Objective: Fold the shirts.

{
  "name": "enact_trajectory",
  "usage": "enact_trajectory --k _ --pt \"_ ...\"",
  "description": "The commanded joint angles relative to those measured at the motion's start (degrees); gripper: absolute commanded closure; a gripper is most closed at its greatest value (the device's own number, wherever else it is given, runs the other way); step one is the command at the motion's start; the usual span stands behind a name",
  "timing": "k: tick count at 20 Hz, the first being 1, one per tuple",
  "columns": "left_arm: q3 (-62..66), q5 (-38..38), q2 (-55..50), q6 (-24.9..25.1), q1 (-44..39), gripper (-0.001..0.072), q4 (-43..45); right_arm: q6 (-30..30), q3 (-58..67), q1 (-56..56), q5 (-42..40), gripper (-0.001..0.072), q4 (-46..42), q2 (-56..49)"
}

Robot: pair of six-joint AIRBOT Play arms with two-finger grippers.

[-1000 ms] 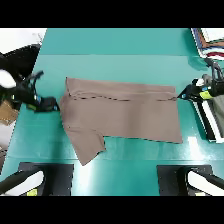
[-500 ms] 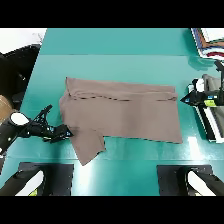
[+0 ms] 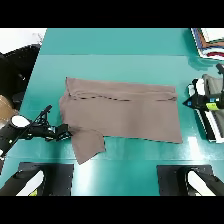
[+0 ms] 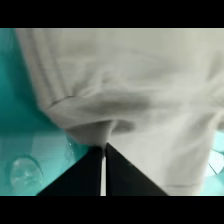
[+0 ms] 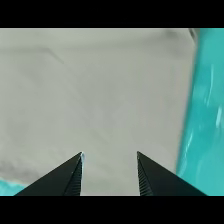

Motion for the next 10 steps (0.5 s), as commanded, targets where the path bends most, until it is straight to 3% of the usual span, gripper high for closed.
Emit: enact_trajectory --k 1,3,4,9,10 --pt "2.9 -2.7 2.8 0.5 0.1 0.0685 1.7 0.0 -6.9 -8.3 5.5 0.0324 -4.9 0.0" --pt "4.2 -3.0 4.8 0.5 0.1 0.0685 2.1 0.0 -13.8 -15.0 5.1 0.0292 -6.8 0.0" --pt "4.7 -3.1 5.1 0.5 0.1 0.0684 2.1 0.0 -17.0 -17.6 4.5 0.0184 -6.4 0.0" --pt "4.9 -3.0 5.0 0.5 0.1 0.0684 2.1 -1.9 -26.7 -18.4 0.6 0.0185 -2.1 0.0" --pt "4.9 -3.1 5.0 0.5 0.1 0.0684 2.1 -1.9 -27.2 -17.0 -0.3 0.0221 -2.0 0.0"
